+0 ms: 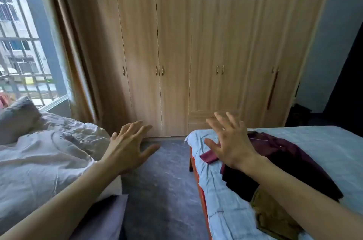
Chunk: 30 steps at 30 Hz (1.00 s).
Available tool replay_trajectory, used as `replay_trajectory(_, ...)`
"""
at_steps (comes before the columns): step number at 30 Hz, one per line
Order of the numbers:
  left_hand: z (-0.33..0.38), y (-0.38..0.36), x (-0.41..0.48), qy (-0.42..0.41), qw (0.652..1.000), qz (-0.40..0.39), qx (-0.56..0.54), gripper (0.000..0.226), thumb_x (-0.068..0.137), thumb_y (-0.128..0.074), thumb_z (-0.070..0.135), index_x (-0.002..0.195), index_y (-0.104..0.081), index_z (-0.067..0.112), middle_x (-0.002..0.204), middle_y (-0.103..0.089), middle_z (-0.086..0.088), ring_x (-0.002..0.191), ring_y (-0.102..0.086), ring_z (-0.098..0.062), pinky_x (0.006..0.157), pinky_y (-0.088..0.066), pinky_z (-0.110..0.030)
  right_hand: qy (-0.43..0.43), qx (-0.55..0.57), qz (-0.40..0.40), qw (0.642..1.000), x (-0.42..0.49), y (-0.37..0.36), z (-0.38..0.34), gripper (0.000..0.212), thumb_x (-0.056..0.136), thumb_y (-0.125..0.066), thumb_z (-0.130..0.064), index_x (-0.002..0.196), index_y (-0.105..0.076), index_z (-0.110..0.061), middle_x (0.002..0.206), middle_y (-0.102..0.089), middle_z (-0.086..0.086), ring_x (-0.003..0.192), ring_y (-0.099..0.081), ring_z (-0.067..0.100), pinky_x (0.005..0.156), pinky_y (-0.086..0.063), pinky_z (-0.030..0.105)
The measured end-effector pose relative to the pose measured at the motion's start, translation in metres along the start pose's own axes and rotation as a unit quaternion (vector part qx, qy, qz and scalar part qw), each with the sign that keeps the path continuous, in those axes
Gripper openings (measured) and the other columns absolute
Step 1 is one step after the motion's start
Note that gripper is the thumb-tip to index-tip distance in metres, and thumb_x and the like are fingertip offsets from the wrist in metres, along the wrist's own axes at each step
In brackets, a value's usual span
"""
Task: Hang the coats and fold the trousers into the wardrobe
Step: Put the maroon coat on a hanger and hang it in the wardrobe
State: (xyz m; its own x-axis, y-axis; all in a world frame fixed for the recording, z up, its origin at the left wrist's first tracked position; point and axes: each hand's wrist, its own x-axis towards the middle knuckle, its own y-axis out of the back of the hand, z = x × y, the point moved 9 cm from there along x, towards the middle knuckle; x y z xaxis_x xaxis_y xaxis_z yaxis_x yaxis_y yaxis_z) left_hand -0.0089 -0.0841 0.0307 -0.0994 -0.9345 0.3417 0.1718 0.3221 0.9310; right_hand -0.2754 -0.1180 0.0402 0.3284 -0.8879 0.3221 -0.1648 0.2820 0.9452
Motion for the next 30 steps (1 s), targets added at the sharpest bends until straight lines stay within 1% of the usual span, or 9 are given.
replay_trajectory(2, 0.007, -0.014, 0.026, 0.0, 1.0, -0.013, 0.009, 0.1, 0.07, -0.011, 0.096, 0.146, -0.037, 0.038, 0.159, -0.03, 0.002, 0.145, -0.027, -0.025, 0.109, -0.035, -0.06, -0.018, 0.021, -0.001, 1.0, 0.017, -0.008, 0.025, 0.078, 0.087, -0.022, -0.074, 0.155, -0.019, -0.035, 0.166, -0.006, -0.002, 0.152, 0.004, 0.027, 0.118, -0.009, 0.055)
replay_trajectory(4, 0.013, -0.025, 0.052, 0.0, 1.0, -0.019, 0.02, 0.105, 0.067, -0.006, 0.098, 0.147, -0.036, 0.038, 0.16, -0.028, 0.002, 0.146, -0.025, -0.025, 0.11, -0.034, -0.062, -0.031, 0.027, -0.012, 0.999, 0.037, -0.02, 0.048, 0.071, 0.094, -0.034, -0.067, 0.155, -0.017, -0.035, 0.166, -0.003, -0.003, 0.152, 0.006, 0.027, 0.118, -0.01, 0.058)
replay_trajectory(7, 0.021, -0.038, 0.086, 0.001, 0.999, -0.023, 0.032, 0.111, 0.062, 0.0, 0.099, 0.148, -0.034, 0.038, 0.162, -0.024, 0.003, 0.147, -0.023, -0.025, 0.111, -0.031, -0.064, -0.041, 0.035, -0.011, 0.998, 0.064, -0.03, 0.074, 0.07, 0.096, -0.04, -0.062, 0.156, -0.017, -0.035, 0.166, -0.002, -0.003, 0.152, 0.007, 0.026, 0.118, -0.011, 0.059)
replay_trajectory(15, -0.005, -0.067, 0.163, 0.024, 1.0, -0.014, 0.006, 0.121, 0.055, 0.008, 0.101, 0.146, -0.039, 0.035, 0.161, -0.026, 0.003, 0.147, -0.024, -0.025, 0.112, -0.032, -0.062, -0.036, 0.029, -0.006, 0.999, 0.134, -0.052, 0.094, 0.068, 0.097, -0.039, -0.059, 0.156, -0.017, -0.034, 0.166, -0.005, -0.002, 0.152, 0.002, 0.025, 0.12, -0.01, 0.047)
replay_trajectory(17, -0.015, -0.082, 0.18, 0.019, 1.0, -0.02, -0.002, 0.12, 0.057, 0.004, 0.101, 0.145, -0.041, 0.034, 0.161, -0.027, 0.002, 0.147, -0.025, -0.026, 0.112, -0.031, -0.062, -0.035, 0.022, -0.012, 0.999, 0.155, -0.066, 0.093, 0.067, 0.098, -0.037, -0.059, 0.156, -0.017, -0.033, 0.166, -0.006, -0.002, 0.152, 0.001, 0.025, 0.12, -0.009, 0.044)
replay_trajectory(21, -0.044, -0.114, 0.221, 0.009, 0.998, -0.057, 0.001, 0.092, 0.072, -0.022, 0.088, 0.145, -0.04, 0.035, 0.163, -0.021, 0.003, 0.148, -0.021, -0.025, 0.115, -0.027, -0.06, -0.039, 0.01, -0.037, 0.998, 0.204, -0.093, 0.087, 0.067, 0.099, -0.037, -0.058, 0.157, -0.015, -0.033, 0.166, -0.003, -0.003, 0.152, 0.004, 0.024, 0.12, -0.008, 0.04)
replay_trajectory(24, -0.073, -0.125, 0.263, -0.003, 0.997, -0.072, 0.006, 0.086, 0.077, -0.027, 0.088, 0.144, -0.041, 0.036, 0.164, -0.02, 0.003, 0.148, -0.021, -0.025, 0.115, -0.027, -0.06, -0.039, -0.006, -0.029, 0.999, 0.245, -0.104, 0.083, 0.066, 0.099, -0.038, -0.058, 0.156, -0.018, -0.032, 0.166, -0.006, -0.003, 0.152, 0.001, 0.024, 0.119, -0.01, 0.038)
replay_trajectory(26, -0.097, -0.128, 0.293, -0.002, 0.998, -0.07, -0.001, 0.087, 0.075, -0.024, 0.087, 0.144, -0.041, 0.036, 0.163, -0.02, 0.004, 0.148, -0.023, -0.025, 0.114, -0.029, -0.06, -0.038, -0.02, -0.029, 0.999, 0.274, -0.11, 0.081, 0.065, 0.099, -0.039, -0.058, 0.156, -0.02, -0.032, 0.166, -0.008, -0.003, 0.152, -0.001, 0.025, 0.119, -0.01, 0.039)
replay_trajectory(30, -0.137, -0.137, 0.343, -0.012, 0.999, -0.041, -0.019, 0.101, 0.067, -0.006, 0.095, 0.142, -0.041, 0.038, 0.162, -0.024, 0.006, 0.146, -0.026, -0.023, 0.113, -0.032, -0.056, -0.054, -0.035, -0.035, 0.997, 0.329, -0.128, 0.082, 0.067, 0.098, -0.039, -0.058, 0.156, -0.018, -0.032, 0.166, -0.007, -0.004, 0.152, -0.001, 0.024, 0.119, -0.011, 0.04)
